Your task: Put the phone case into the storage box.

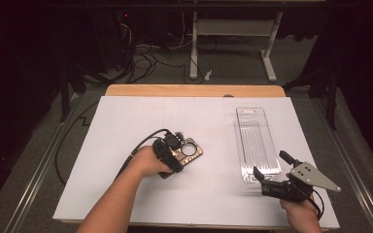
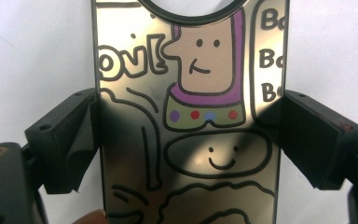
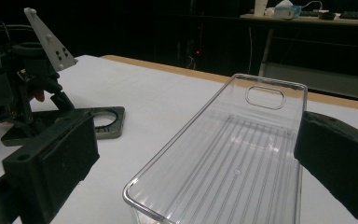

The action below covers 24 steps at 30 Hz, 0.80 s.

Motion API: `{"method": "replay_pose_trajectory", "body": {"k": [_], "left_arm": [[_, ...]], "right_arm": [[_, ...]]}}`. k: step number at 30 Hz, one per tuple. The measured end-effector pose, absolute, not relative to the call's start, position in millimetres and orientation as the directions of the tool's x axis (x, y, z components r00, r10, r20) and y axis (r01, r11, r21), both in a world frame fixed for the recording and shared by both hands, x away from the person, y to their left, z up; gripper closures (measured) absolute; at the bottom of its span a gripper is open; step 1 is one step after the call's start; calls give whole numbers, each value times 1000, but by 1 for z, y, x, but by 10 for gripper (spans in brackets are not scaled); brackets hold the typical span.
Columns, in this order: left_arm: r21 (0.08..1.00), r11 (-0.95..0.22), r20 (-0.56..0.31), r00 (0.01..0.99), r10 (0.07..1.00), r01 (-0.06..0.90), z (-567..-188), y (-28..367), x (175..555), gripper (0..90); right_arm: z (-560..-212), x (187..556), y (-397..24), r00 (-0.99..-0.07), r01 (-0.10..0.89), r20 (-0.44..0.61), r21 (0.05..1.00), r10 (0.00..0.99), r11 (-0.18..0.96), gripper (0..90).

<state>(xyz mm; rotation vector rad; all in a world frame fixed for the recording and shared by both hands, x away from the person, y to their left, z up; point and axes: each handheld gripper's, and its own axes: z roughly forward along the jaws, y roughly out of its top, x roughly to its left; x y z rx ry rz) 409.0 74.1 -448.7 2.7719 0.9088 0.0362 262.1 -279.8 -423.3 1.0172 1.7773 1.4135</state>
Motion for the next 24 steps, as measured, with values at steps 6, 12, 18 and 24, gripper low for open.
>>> {"method": "replay_pose_trajectory", "body": {"k": [6, 12, 18, 24], "left_arm": [[227, -780, -52, 807, 588, 583, -448, 76, 409, 133], [255, -765, -61, 800, 597, 591, -448, 79, 408, 134], [277, -760, -60, 800, 597, 588, -447, 82, 406, 134], [296, -750, -76, 797, 599, 592, -446, 86, 405, 134]], "right_arm": [[-423, 262, -282, -488, 176, -14, 978, 872, 115, 2], [-422, 261, -283, -485, 177, -10, 978, 874, 109, 2], [-422, 261, -284, -484, 174, -8, 979, 875, 105, 2], [-421, 261, -284, -481, 172, -9, 980, 876, 105, 2]]}}
